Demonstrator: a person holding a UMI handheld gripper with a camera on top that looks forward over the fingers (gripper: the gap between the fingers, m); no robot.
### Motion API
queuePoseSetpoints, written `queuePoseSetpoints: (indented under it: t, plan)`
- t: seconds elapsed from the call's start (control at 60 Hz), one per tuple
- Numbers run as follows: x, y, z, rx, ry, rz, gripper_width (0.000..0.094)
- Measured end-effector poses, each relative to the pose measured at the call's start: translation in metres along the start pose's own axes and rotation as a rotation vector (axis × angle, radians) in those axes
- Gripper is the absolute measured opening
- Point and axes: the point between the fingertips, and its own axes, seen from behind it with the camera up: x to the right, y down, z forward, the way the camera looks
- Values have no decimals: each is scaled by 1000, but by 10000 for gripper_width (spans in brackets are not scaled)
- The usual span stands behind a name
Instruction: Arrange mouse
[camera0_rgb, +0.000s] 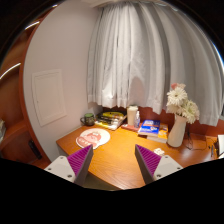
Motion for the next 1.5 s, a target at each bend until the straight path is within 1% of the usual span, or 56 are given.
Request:
queuePoseSetpoints:
  t: [0.117,0.133,0.15,0.283,0.45,0.583,0.85,1.0,1.117,1.283,1.433,1.5]
  plan:
    - [22,46,12,-73,26,34,856]
    - [18,39,-4,-81,34,39,855]
    - [31,60,13,-94,43,46,855]
    - [77,120,31,-190,132,97,854]
    - [133,166,59,-275,253,174,840]
    - [170,187,97,-324,335,240,844]
    - [225,183,185,-371,471,286,848]
    - [251,169,224,-375,531,321,846]
    - [258,160,249,-400,546,330,789]
    - [257,154,267,-427,551,325,599]
    - [255,156,268,-448,540,344,555]
    - [255,157,269,-466,531,334,504]
